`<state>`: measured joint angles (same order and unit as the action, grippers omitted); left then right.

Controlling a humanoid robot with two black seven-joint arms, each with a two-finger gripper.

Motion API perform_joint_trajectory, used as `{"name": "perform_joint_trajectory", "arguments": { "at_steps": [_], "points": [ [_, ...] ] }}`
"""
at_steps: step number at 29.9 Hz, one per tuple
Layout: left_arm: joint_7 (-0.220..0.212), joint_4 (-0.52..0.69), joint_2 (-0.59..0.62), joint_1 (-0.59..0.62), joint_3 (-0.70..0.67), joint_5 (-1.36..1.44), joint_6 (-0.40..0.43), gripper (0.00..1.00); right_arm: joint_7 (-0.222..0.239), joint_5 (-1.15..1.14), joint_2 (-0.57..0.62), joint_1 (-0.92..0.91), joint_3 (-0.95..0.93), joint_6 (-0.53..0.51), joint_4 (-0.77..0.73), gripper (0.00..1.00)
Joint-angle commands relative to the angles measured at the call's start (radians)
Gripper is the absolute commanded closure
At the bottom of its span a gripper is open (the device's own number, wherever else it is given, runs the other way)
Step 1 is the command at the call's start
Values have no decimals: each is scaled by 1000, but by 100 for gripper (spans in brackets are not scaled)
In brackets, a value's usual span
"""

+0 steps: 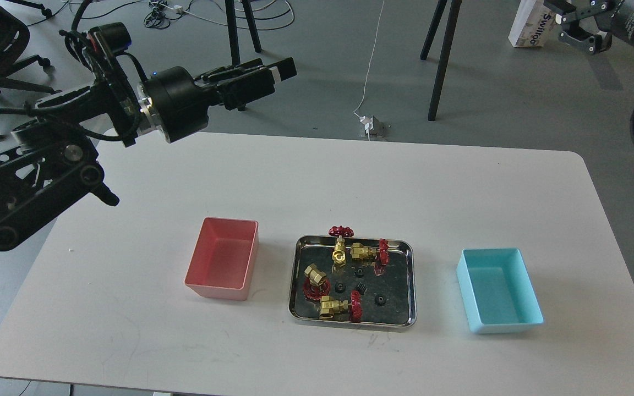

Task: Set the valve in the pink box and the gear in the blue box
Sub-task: 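Reach the left gripper to the brass valve on the steel tray, then close the left gripper on the red-handled brass valve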

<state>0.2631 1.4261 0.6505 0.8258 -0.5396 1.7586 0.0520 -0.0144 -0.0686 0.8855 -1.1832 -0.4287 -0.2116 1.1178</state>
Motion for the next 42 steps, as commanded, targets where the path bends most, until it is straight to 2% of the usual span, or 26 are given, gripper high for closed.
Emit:
{"name": "perform_joint_trajectory", "arguments": {
  "at_steps": [1, 4, 7, 8, 12, 17, 22, 37, 40, 42],
  "points": [
    [-37, -1, -32, -48, 81, 385, -105, 7, -2, -14, 0, -4, -2, 1, -1, 1],
    [-82, -1, -40, -120, 173, 423, -176, 7, -2, -25, 1, -18, -4, 5, -1, 1],
    [-143, -9, -77, -193, 216, 423, -181, 7, -2, -26, 6, -22, -4, 8, -1, 1],
    [-151, -16, -103, -226, 219, 423, -181, 7, -2, -27, 6, -24, -4, 9, -1, 1],
    [-159, -76, -178, -307, 219, 423, -179, 6, -2, -30, 6, -24, -2, 9, -3, 1],
    [-177, -160, -238, -327, 224, 423, -179, 6, -2, -30, 6, -22, -2, 11, -3, 1],
    [-196, -164, -290, -361, 224, 423, -172, 6, -2, -40, 6, -22, -1, 11, -6, 1],
    [-199, -268, -410, -399, 224, 423, -164, 6, -2, -66, -3, -21, -2, 17, -6, 1],
    [-200, -300, -439, -399, 224, 423, -164, 11, -2, -66, -5, -21, -2, 17, -6, 1],
    [-208, -325, -446, -398, 224, 423, -164, 22, -2, -68, -5, -21, -2, 17, -6, 1]
  ]
}}
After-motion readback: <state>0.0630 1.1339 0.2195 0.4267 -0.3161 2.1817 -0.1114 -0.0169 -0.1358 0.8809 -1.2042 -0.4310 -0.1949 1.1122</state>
